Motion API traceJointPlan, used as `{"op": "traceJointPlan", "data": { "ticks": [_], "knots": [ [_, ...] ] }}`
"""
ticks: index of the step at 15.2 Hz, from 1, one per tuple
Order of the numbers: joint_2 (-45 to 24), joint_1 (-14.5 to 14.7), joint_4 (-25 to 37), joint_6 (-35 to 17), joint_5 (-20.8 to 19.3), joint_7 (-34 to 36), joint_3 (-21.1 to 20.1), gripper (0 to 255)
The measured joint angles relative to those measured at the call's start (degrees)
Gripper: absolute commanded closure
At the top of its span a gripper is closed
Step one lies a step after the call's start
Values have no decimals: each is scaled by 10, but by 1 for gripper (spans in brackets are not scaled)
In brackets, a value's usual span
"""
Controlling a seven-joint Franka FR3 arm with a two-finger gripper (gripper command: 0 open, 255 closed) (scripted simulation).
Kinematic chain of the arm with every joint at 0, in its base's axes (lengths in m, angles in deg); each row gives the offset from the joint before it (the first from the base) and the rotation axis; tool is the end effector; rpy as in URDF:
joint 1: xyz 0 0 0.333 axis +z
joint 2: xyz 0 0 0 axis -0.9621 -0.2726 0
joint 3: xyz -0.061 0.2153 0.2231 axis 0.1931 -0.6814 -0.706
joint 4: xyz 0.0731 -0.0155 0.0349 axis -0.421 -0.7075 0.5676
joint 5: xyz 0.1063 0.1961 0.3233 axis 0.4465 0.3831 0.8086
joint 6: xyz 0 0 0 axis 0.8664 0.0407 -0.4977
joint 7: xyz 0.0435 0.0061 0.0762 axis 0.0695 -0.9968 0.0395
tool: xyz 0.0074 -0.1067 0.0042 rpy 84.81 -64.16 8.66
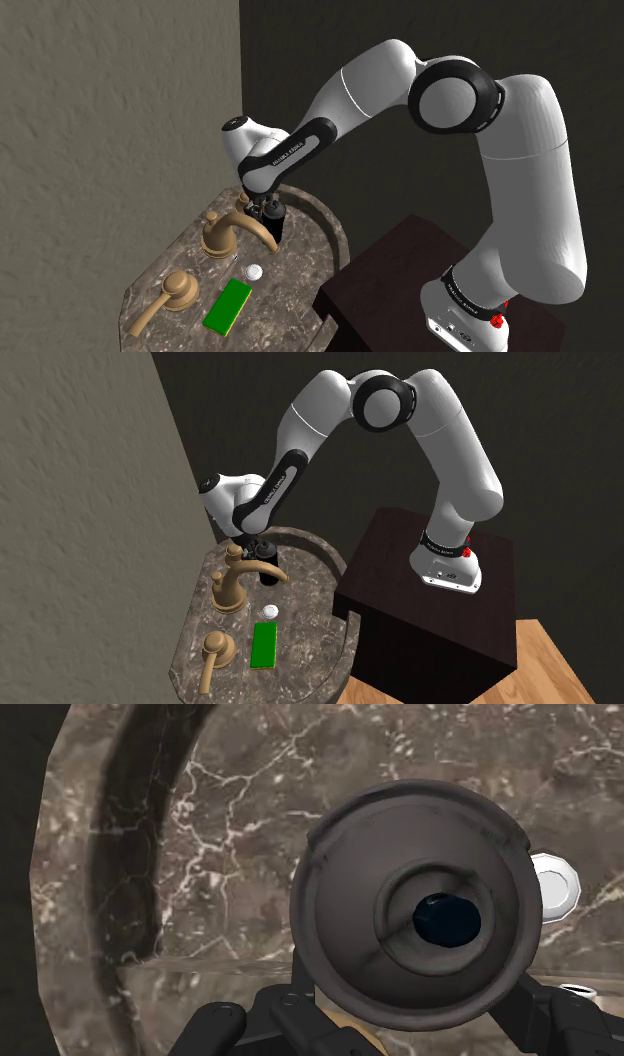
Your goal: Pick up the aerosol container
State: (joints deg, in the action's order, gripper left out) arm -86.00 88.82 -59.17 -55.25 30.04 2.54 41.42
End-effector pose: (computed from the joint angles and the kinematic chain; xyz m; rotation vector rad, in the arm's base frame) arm 0.5722 0.2670 0.1484 2.8790 0.7744 -0.3094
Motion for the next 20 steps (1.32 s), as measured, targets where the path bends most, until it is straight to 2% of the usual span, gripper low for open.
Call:
{"op": "traceJointPlan", "data": {
  "ticks": [10,20],
  "knots": [
    [2,-1,-1,1,0,0,0,255],
    [59,-7,-11,47,16,-12,-12,255]
  ]
}}
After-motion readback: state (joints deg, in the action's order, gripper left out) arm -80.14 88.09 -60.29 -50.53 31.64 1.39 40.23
